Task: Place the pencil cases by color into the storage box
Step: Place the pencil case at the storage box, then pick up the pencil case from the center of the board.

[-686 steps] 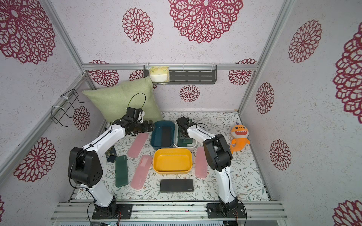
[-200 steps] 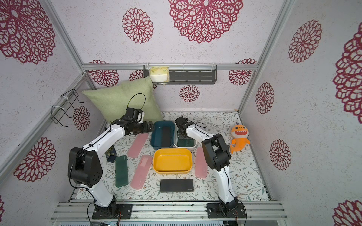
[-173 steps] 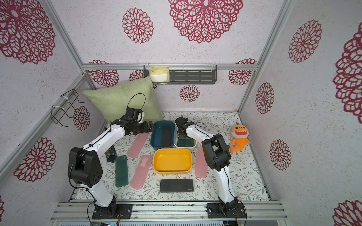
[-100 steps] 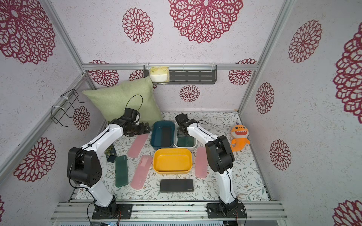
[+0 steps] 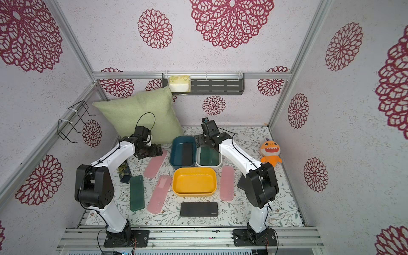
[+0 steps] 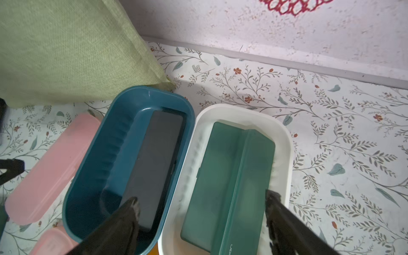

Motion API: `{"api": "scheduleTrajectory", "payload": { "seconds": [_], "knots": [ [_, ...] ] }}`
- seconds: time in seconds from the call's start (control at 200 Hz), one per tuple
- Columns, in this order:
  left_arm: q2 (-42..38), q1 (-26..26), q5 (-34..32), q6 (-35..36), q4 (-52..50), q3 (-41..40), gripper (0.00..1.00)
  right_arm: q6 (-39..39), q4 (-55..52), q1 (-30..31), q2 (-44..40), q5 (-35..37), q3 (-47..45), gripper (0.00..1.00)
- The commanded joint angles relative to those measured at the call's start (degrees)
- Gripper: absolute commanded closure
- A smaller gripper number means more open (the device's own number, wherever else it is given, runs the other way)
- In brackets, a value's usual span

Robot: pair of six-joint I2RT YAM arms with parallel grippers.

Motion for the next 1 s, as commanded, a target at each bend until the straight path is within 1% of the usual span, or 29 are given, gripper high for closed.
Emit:
{"api": "scheduleTrajectory", "payload": {
  "seconds": [0.0,0.155,0.215,0.235,0.275,0.385,0.705,0.995],
  "knots": [
    [3.50,0.58,0.71,3.48,3.15,-0.09,0.03,-1.75,1.80,0.23,-2.79,-1.24,-1.53,0.08],
    [7.13,0.80,1.15,4.57,4.58,0.97,0.03,-1.70,2.82,0.08,-4.18,-1.09,-3.29,0.06],
    [8.03,0.79,0.13,4.40,4.61,1.94,0.03,-1.55,2.95,0.04,-4.44,-0.88,-3.57,0.06],
    [10.16,0.80,-0.25,4.27,4.59,2.30,0.03,-1.55,2.99,0.04,-4.44,-0.82,-3.66,0.06],
    [11.47,0.81,-1.08,3.98,4.50,3.02,0.03,-1.46,3.16,0.01,-4.58,-0.73,-3.89,0.06],
    [13.55,0.80,-3.11,3.36,4.89,4.07,0.03,-1.20,3.26,-0.01,-4.54,-0.73,-4.21,0.06],
    [15.21,0.80,-4.64,5.06,4.50,5.16,0.03,-0.60,3.61,0.02,-5.09,-0.59,-5.27,0.05],
    [16.19,0.80,-3.67,8.02,3.12,5.98,0.03,-0.34,4.21,0.05,-5.06,-0.96,-5.78,0.05]
  ]
}}
